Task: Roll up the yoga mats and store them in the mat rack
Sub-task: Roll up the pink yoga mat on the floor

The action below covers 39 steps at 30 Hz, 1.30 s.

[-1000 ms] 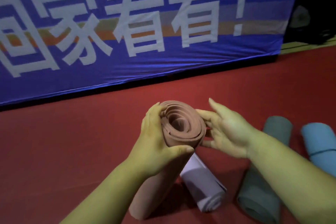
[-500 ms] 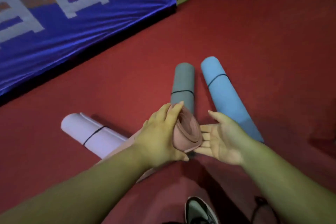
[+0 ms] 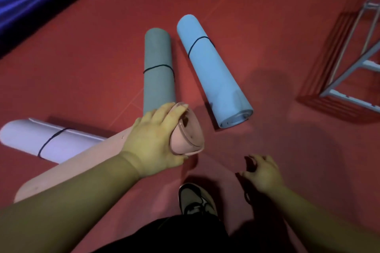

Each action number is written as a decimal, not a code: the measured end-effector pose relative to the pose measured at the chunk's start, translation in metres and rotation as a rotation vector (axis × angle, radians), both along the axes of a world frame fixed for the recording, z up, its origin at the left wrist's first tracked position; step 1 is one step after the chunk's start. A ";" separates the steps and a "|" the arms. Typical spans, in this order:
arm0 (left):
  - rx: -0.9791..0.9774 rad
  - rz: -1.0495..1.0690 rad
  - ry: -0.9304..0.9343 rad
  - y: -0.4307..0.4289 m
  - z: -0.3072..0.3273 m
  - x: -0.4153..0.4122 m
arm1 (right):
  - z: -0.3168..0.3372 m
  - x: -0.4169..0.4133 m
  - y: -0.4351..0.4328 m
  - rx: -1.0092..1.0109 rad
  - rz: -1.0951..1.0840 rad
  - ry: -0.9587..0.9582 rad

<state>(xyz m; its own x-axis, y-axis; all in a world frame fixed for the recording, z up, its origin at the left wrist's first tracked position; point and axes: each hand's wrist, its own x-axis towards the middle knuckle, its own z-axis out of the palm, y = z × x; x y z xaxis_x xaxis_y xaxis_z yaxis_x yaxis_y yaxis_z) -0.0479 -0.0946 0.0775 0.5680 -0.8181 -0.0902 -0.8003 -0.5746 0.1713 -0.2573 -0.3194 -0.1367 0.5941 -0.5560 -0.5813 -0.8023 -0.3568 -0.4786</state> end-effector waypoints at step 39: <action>-0.874 0.834 -0.265 0.318 0.199 -0.075 | 0.435 0.220 0.309 0.749 0.529 -0.889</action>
<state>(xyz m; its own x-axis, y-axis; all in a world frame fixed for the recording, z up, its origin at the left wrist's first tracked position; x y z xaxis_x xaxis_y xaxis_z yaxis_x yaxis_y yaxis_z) -0.1225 0.2234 0.2769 0.8617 0.0750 0.5019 -0.3131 -0.6997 0.6422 -0.0373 -0.0105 0.2985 0.9858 0.1564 0.0611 0.0530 0.0552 -0.9971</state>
